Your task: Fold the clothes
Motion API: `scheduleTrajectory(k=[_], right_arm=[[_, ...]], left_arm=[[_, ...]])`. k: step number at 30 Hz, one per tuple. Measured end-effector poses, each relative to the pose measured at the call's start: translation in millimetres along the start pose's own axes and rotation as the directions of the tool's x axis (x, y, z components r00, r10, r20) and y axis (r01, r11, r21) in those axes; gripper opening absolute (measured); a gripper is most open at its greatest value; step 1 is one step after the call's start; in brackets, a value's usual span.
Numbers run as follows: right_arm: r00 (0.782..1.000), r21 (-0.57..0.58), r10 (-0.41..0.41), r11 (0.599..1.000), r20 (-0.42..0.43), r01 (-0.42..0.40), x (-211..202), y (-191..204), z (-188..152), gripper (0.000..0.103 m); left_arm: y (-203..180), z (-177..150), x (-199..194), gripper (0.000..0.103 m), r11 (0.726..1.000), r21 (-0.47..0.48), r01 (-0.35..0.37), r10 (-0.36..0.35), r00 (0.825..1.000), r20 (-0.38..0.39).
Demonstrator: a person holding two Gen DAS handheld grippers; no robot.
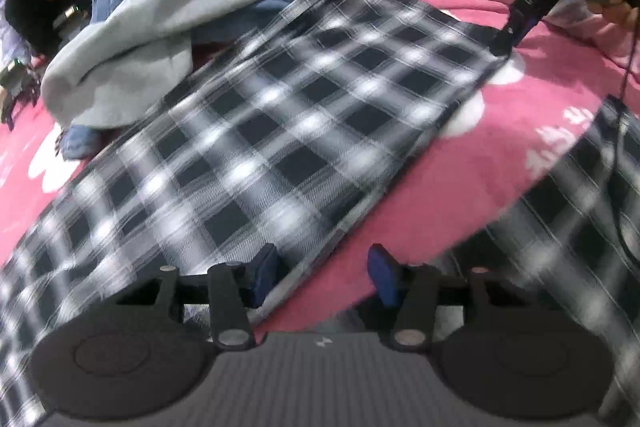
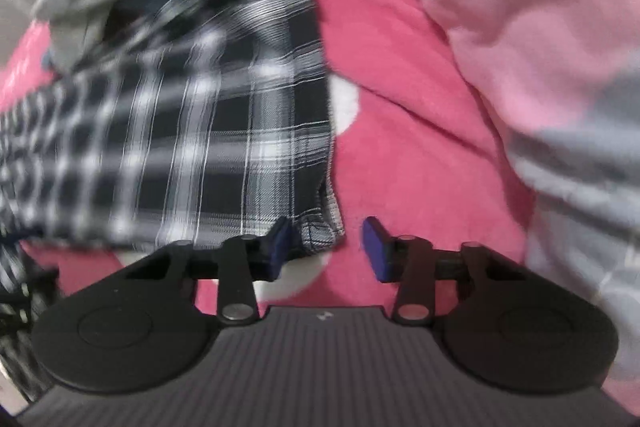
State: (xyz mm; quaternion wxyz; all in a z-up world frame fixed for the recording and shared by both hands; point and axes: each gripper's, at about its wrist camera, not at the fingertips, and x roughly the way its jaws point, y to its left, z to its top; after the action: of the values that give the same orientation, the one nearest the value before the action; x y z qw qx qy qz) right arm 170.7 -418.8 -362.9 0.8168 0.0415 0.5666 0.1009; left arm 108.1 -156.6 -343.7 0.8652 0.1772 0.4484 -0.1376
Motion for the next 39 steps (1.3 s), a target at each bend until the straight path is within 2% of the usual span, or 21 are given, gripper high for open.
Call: scheduleTrajectory(k=[2,4,6,10,12,14,16,17,18,19,20,21,23,27,29,31,34,36,39], right_arm=[[1.0,-0.033,-0.003,0.999,-0.001,0.003,-1,4,3,0.01],[1.0,-0.068,-0.014,0.998,0.005,0.014,-6,7,7,0.004],[0.999,-0.094,-0.024,0.995,0.028,0.027,-16,11,13,0.003],[0.995,-0.113,-0.044,0.992,0.091,0.054,-50,12,28,0.003],[0.994,-0.138,-0.072,0.987,0.087,0.083,-54,11,35,0.003],[0.994,-0.139,-0.101,0.984,0.048,0.106,-42,6,36,0.003],[0.988,-0.187,-0.15,0.972,-0.038,0.14,-14,2,27,0.006],[0.981,-0.212,-0.175,0.965,-0.079,0.155,0,0,23,0.019],[0.979,-0.217,-0.197,0.96,-0.062,0.179,3,-1,21,0.024],[0.975,-0.222,-0.218,0.954,-0.044,0.203,5,-1,19,0.03],[0.965,-0.219,-0.261,0.943,-0.014,0.252,-3,1,19,0.037],[0.952,-0.213,-0.305,0.929,0.016,0.301,-11,3,20,0.037],[0.918,-0.199,-0.389,0.897,0.075,0.396,-26,7,20,0.038],[0.932,-0.123,-0.299,0.937,0.204,0.327,-62,29,35,0.038],[0.96,-0.147,-0.154,0.97,0.235,0.192,-56,57,51,0.038],[0.969,-0.192,-0.007,0.98,0.248,0.056,-43,89,70,0.037],[0.96,-0.172,0.206,0.97,0.191,-0.173,5,137,103,0.035],[0.929,-0.147,0.339,0.936,0.147,-0.318,39,171,124,0.031],[0.936,-0.168,0.329,0.937,0.123,-0.307,90,215,148,0.029]], left_arm=[[0,6,6,0.045,0.999,-0.035,-0.002,0.002,1.0,0.011],[-2,9,6,0.004,0.997,-0.073,0.002,-0.001,1.0,0.012],[1,14,4,0.002,0.994,-0.105,0.006,-0.004,1.0,0.013],[10,24,-17,0.002,0.978,-0.194,0.07,-0.061,0.997,0.054],[11,24,-17,0.002,0.971,-0.22,0.095,-0.085,0.995,0.054],[7,21,-5,0.006,0.966,-0.231,0.119,-0.116,0.993,0.026],[1,16,10,0.012,0.96,-0.243,0.138,-0.142,0.99,0.0],[-1,12,16,0.013,0.958,-0.247,0.145,-0.151,0.989,-0.002],[0,12,14,0.019,0.958,-0.241,0.154,-0.156,0.988,0.012],[2,13,11,0.034,0.955,-0.237,0.178,-0.179,0.984,0.016],[7,14,8,0.04,0.947,-0.245,0.209,-0.209,0.978,0.023],[12,14,2,0.045,0.939,-0.263,0.223,-0.221,0.975,0.038],[23,13,-9,0.045,0.926,-0.291,0.24,-0.232,0.971,0.061],[59,11,-19,0.047,0.91,-0.356,0.213,-0.192,0.977,0.094],[83,9,-18,0.047,0.897,-0.404,0.177,-0.149,0.984,0.1],[107,8,-9,0.045,0.89,-0.438,0.125,-0.095,0.991,0.089],[135,7,4,0.044,0.889,-0.453,0.065,-0.033,0.996,0.079],[146,8,12,0.044,0.892,-0.45,0.048,-0.014,0.997,0.077],[159,10,24,0.043,0.893,-0.448,0.032,0.002,0.997,0.077]])
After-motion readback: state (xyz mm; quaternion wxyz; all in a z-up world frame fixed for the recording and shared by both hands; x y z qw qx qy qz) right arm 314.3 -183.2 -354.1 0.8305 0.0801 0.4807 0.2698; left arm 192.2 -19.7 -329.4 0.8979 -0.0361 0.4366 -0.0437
